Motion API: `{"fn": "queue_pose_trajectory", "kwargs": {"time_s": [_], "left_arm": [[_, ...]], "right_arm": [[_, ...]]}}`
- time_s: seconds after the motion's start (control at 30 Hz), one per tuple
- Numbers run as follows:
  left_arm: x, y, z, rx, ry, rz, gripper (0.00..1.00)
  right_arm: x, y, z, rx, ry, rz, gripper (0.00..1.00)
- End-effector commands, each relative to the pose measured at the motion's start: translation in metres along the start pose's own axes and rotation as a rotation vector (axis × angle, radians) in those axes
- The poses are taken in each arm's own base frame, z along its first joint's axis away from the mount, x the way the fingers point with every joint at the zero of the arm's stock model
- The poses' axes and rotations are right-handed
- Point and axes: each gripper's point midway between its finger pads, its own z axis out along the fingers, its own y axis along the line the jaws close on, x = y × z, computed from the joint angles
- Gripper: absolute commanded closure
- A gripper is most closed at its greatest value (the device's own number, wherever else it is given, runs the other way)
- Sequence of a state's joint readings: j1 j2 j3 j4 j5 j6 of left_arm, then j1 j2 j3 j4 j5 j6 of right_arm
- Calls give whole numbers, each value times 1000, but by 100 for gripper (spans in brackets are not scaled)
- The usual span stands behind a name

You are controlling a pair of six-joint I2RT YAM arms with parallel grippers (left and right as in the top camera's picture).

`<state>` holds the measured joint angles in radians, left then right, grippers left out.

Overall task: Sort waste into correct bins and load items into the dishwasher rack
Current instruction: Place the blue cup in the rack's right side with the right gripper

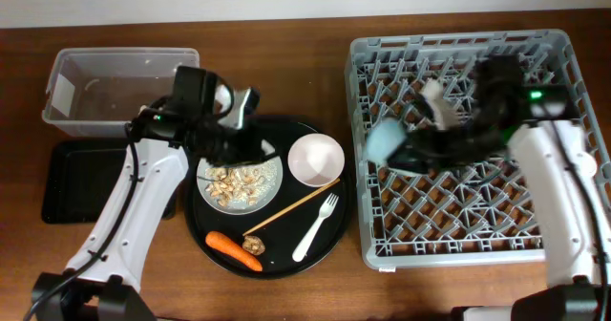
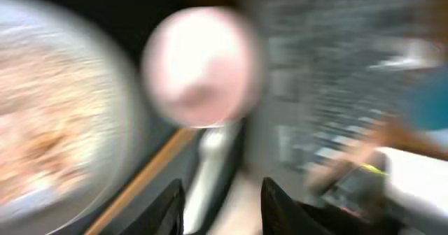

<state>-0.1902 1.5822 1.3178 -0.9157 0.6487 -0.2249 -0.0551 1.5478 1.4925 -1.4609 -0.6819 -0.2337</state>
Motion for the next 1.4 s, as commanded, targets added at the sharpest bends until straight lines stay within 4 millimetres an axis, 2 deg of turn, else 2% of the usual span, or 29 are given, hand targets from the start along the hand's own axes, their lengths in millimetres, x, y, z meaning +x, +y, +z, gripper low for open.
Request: {"fn": "queue_pose_trajectory", "kwargs": {"time_s": [0.0,0.1,0.17,0.23,0.33,0.47,0.5,0.6,0.63,0.67,0.73,0.8,0.9,0.93,1.0,1.03,1.1,1.2,1.23,1.3,1.37], "left_arm": [[14,102,-33,-613,14,-18,65],[17,105,-35,-631,28,-23,65],[17,105,-35,-630,27,-22,65],[17,105,-35,-630,27,-23,65],[18,105,-35,-631,31,-24,65],[18,105,-35,-631,30,-24,65],[18,105,-35,-631,30,-24,64],[18,105,-35,-631,31,-24,64],[18,105,-35,-631,30,-24,65],[18,105,-35,-631,31,-24,65],[18,105,-35,-631,31,-24,65],[18,105,-35,-631,30,-24,64],[18,105,-35,-631,31,-24,65],[18,104,-34,-628,31,-24,65],[16,97,-29,-574,27,-22,64],[14,92,-26,-546,18,-17,58],[9,88,-24,-522,1,-8,56],[14,90,-25,-534,20,-18,49],[17,95,-28,-563,32,-23,41],[22,100,-31,-590,47,-34,40],[22,105,-36,-595,44,-59,40]], "right_arm": [[13,-63,-45,276,-17,197,61],[37,-124,-84,487,-59,468,61],[58,-155,-108,617,-73,615,61],[74,-178,-129,712,-110,749,61],[83,-199,-135,708,-119,838,60],[84,-221,-122,679,-63,882,59],[84,-225,-118,674,-47,888,53],[85,-232,-108,649,1,906,51],[86,-235,-104,639,16,912,45],[87,-236,-102,634,27,916,26],[85,-235,-100,618,24,917,11],[85,-235,-100,617,24,917,7],[83,-232,-98,593,17,918,7],[78,-228,-94,550,3,917,7],[55,-204,-78,369,-28,797,10],[43,-190,-72,300,-38,729,11],[16,-139,-52,214,-30,488,13],[-9,-78,-29,229,-37,235,13],[-22,-40,-12,223,-50,93,14],[-33,5,20,234,-36,-120,14],[-48,26,61,378,-25,-273,14]]}}
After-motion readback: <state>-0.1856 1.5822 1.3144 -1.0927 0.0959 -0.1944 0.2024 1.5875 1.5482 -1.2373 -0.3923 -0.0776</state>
